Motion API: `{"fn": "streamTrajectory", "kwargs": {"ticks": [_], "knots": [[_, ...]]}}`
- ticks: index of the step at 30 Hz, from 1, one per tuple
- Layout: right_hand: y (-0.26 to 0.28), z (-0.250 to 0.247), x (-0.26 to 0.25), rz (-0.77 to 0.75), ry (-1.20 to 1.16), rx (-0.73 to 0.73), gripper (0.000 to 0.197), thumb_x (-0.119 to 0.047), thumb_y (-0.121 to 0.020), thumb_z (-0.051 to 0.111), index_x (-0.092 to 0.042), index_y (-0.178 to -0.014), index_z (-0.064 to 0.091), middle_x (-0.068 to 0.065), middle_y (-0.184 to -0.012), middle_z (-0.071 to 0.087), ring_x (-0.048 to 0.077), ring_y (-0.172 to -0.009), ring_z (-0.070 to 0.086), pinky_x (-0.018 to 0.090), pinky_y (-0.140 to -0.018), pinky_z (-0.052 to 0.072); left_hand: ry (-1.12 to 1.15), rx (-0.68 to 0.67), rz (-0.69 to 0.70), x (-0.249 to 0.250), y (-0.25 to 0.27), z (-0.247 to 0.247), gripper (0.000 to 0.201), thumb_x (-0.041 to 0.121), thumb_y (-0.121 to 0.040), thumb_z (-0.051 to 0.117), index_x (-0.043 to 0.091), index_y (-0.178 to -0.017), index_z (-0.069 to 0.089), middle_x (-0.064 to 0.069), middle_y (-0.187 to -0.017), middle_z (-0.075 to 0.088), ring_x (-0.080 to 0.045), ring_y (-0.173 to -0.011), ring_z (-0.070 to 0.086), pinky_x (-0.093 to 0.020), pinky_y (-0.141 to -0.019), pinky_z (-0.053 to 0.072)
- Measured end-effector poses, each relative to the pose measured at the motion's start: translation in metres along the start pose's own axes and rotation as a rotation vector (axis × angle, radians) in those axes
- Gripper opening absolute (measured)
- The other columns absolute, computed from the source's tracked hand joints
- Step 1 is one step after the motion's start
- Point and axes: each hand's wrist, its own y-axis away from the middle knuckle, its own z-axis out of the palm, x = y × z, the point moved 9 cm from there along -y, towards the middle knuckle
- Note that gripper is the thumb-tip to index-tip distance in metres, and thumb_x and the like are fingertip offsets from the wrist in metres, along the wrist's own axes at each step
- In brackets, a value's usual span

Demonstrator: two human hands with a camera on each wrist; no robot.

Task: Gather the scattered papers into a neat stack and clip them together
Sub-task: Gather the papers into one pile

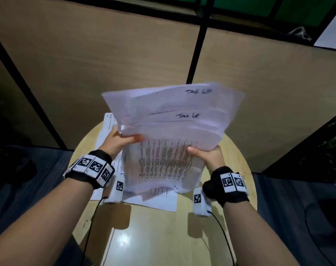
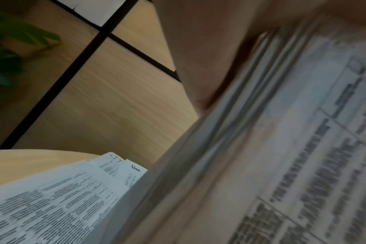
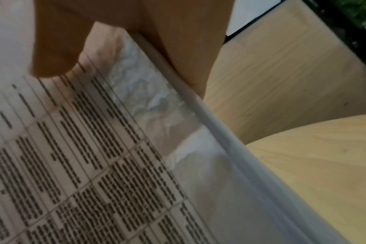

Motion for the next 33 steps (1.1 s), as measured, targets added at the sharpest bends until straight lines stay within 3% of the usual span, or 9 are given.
{"fn": "streamTrajectory", "kwargs": {"ticks": [4, 8, 12, 17, 20, 25, 27, 29, 33], "knots": [[-0.001, 0.010, 0.015, 0.087, 0.073, -0.062, 0.046, 0.003, -0.068, 0.077, -0.019, -0.103, 0.058, -0.005, -0.094, 0.067, 0.002, -0.083, 0.065, 0.025, -0.086, 0.054, -0.021, -0.015, -0.003, -0.005, -0.006, 0.007, 0.088, 0.052, -0.024, 0.089, 0.025, -0.104, 0.061, 0.016, -0.090, 0.075, 0.001, -0.089, 0.069, -0.015, -0.079, 0.054], [0.009, 0.017, 0.049, 0.197, 0.282, -0.144, 0.046, -0.012, -0.071, 0.080, -0.010, -0.114, 0.061, 0.005, -0.103, 0.067, 0.015, -0.091, 0.064, 0.033, -0.096, 0.047, -0.024, 0.000, -0.029, -0.019, -0.004, 0.004, 0.086, 0.051, -0.023, 0.089, 0.027, -0.101, 0.060, 0.014, -0.089, 0.075, 0.001, -0.087, 0.069, -0.012, -0.069, 0.053], [0.008, 0.009, 0.057, 0.220, 0.130, 0.002, 0.064, -0.028, -0.051, 0.086, -0.011, -0.108, 0.063, 0.009, -0.106, 0.070, 0.028, -0.100, 0.066, 0.046, -0.096, 0.050, -0.013, 0.068, -0.049, -0.031, -0.004, -0.012, 0.084, 0.050, -0.022, 0.089, 0.025, -0.098, 0.063, 0.010, -0.088, 0.075, -0.003, -0.086, 0.070, -0.021, -0.073, 0.057], [0.011, 0.015, 0.068, 0.271, 0.100, -0.073, 0.069, -0.018, -0.054, 0.090, -0.017, -0.112, 0.053, -0.007, -0.096, 0.066, 0.009, -0.091, 0.063, 0.032, -0.096, 0.045, -0.065, -0.018, -0.158, -0.060, 0.012, -0.002, 0.097, 0.054, -0.023, 0.087, 0.024, -0.110, 0.059, 0.000, -0.105, 0.070, -0.004, -0.092, 0.068, -0.023, -0.071, 0.055], [0.004, 0.017, 0.066, 0.247, 0.104, -0.074, 0.087, -0.030, -0.042, 0.092, -0.008, -0.118, 0.057, 0.004, -0.106, 0.070, 0.021, -0.099, 0.066, 0.038, -0.094, 0.050, -0.104, 0.025, -0.197, -0.071, 0.014, -0.005, 0.098, 0.051, -0.030, 0.087, 0.016, -0.117, 0.058, -0.004, -0.110, 0.068, -0.015, -0.102, 0.066, -0.035, -0.082, 0.055], [0.005, 0.011, 0.066, 0.237, 0.199, -0.029, 0.028, -0.013, -0.079, 0.073, -0.012, -0.105, 0.065, -0.001, -0.091, 0.068, 0.032, -0.107, 0.063, 0.044, -0.099, 0.047, -0.168, 0.106, -0.218, -0.070, 0.010, -0.012, 0.041, 0.016, -0.063, 0.078, 0.023, -0.099, 0.059, 0.003, -0.099, 0.064, -0.014, -0.094, 0.061, -0.042, -0.088, 0.050], [0.004, 0.013, 0.051, 0.181, 0.170, -0.023, 0.040, -0.009, -0.076, 0.075, -0.014, -0.112, 0.059, 0.002, -0.101, 0.067, 0.028, -0.109, 0.063, 0.043, -0.100, 0.047, -0.143, 0.121, -0.232, -0.071, 0.006, -0.014, 0.037, 0.000, -0.070, 0.072, 0.019, -0.100, 0.060, 0.002, -0.097, 0.064, -0.021, -0.098, 0.059, -0.045, -0.094, 0.047], [0.002, 0.007, 0.011, 0.015, 0.123, 0.104, 0.083, -0.018, -0.065, 0.085, -0.016, -0.134, 0.041, 0.009, -0.129, 0.056, 0.022, -0.118, 0.056, 0.045, -0.106, 0.042, -0.111, 0.127, -0.250, -0.073, 0.004, -0.015, 0.035, -0.004, -0.072, 0.070, 0.021, -0.094, 0.061, -0.001, -0.097, 0.064, -0.022, -0.099, 0.058, -0.046, -0.096, 0.046], [0.027, 0.017, -0.128, -0.585, 0.576, 0.473, 0.111, -0.042, -0.062, 0.081, -0.018, -0.149, 0.016, 0.013, -0.156, 0.018, 0.028, -0.144, 0.013, 0.055, -0.116, 0.008, -0.103, 0.104, -0.273, -0.076, 0.001, -0.015, 0.035, -0.003, -0.071, 0.071, 0.024, -0.090, 0.061, -0.007, -0.100, 0.065, -0.023, -0.098, 0.060, -0.051, -0.096, 0.046]]}}
